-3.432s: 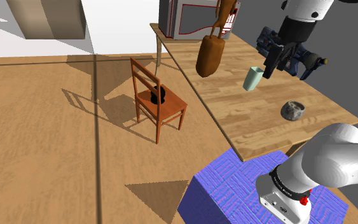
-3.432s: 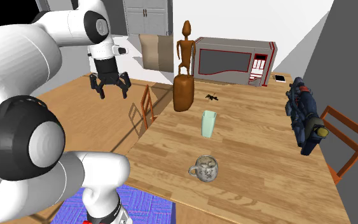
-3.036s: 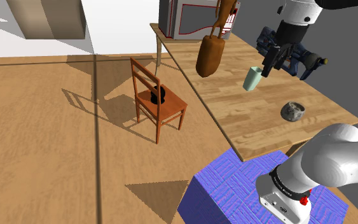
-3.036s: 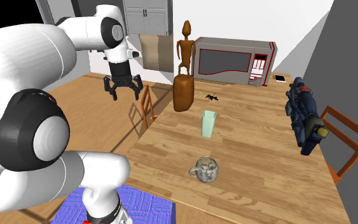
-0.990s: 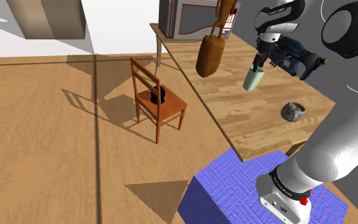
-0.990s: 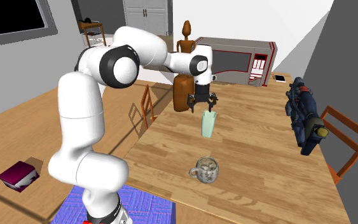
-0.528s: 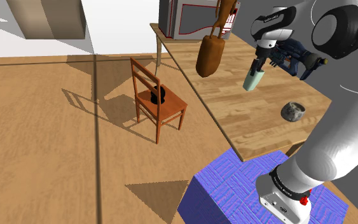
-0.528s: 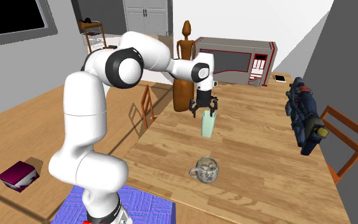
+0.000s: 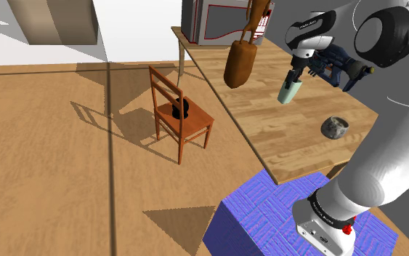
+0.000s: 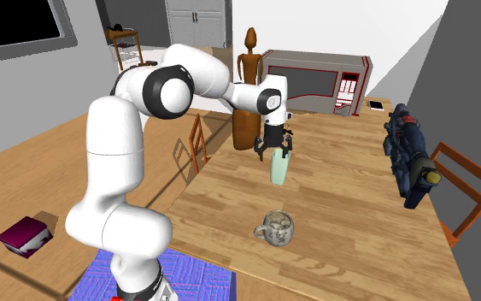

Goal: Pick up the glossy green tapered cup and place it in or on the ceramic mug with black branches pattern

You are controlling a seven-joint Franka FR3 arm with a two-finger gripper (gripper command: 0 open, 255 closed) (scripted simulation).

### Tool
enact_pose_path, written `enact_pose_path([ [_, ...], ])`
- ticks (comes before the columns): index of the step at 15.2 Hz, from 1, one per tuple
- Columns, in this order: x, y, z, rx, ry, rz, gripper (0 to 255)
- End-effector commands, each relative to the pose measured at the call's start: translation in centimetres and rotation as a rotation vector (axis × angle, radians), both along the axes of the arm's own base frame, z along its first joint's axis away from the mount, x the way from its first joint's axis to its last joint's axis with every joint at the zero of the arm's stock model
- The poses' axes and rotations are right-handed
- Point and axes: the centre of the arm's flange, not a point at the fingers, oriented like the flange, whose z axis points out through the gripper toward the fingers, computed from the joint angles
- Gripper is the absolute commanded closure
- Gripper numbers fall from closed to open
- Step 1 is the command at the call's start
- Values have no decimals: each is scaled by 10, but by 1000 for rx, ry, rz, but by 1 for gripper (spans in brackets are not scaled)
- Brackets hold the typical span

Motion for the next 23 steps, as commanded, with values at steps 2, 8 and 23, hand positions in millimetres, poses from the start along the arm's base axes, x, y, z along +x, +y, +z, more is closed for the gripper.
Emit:
enact_pose_path([
  [2, 0, 0, 0, 0, 0, 0, 255],
  [8, 0, 0, 0, 0, 0, 0, 255],
  [23, 0, 0, 63, 0, 0, 0, 255],
])
